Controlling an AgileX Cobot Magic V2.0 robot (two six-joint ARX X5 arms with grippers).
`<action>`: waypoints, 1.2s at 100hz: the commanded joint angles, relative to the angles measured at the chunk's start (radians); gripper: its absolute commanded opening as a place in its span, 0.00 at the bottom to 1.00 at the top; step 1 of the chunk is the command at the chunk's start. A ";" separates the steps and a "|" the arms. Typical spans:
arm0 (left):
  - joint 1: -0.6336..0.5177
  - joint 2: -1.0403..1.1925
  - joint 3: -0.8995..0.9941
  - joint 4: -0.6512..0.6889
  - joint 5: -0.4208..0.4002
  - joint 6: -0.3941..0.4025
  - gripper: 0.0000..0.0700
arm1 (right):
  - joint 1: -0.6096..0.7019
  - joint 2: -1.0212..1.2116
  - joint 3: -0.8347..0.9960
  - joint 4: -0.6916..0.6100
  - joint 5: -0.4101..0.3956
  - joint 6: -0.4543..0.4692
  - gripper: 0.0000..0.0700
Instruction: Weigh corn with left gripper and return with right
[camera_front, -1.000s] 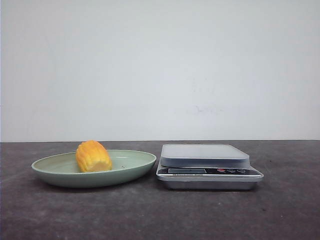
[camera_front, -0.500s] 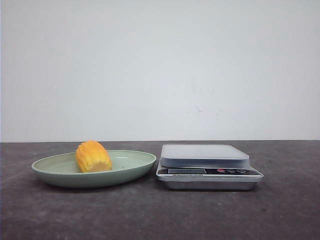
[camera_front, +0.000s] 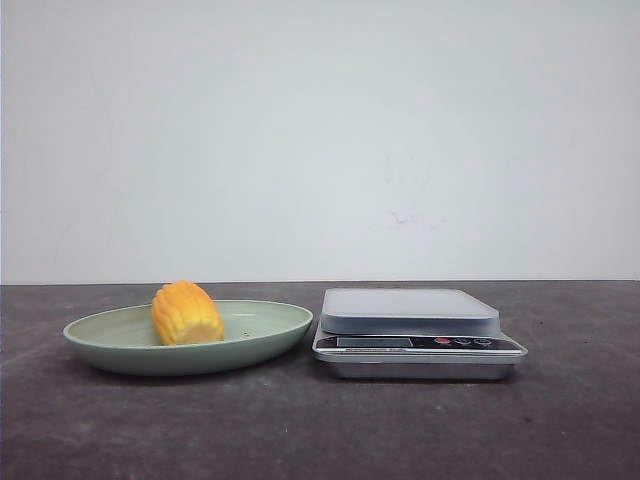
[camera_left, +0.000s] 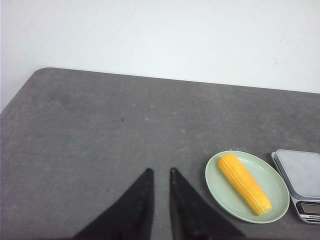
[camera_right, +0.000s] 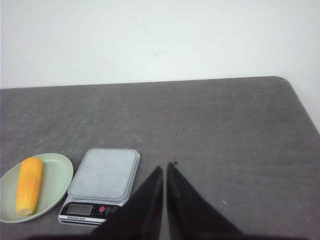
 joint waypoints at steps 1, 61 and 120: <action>-0.006 0.002 0.013 -0.024 -0.003 0.009 0.02 | 0.000 0.003 0.011 0.002 -0.002 0.011 0.01; -0.005 0.002 0.012 -0.023 -0.003 0.009 0.02 | 0.000 0.003 0.011 0.032 -0.002 0.011 0.01; 0.700 -0.065 -0.330 0.301 0.085 0.026 0.02 | 0.000 0.003 0.011 0.032 -0.001 0.011 0.01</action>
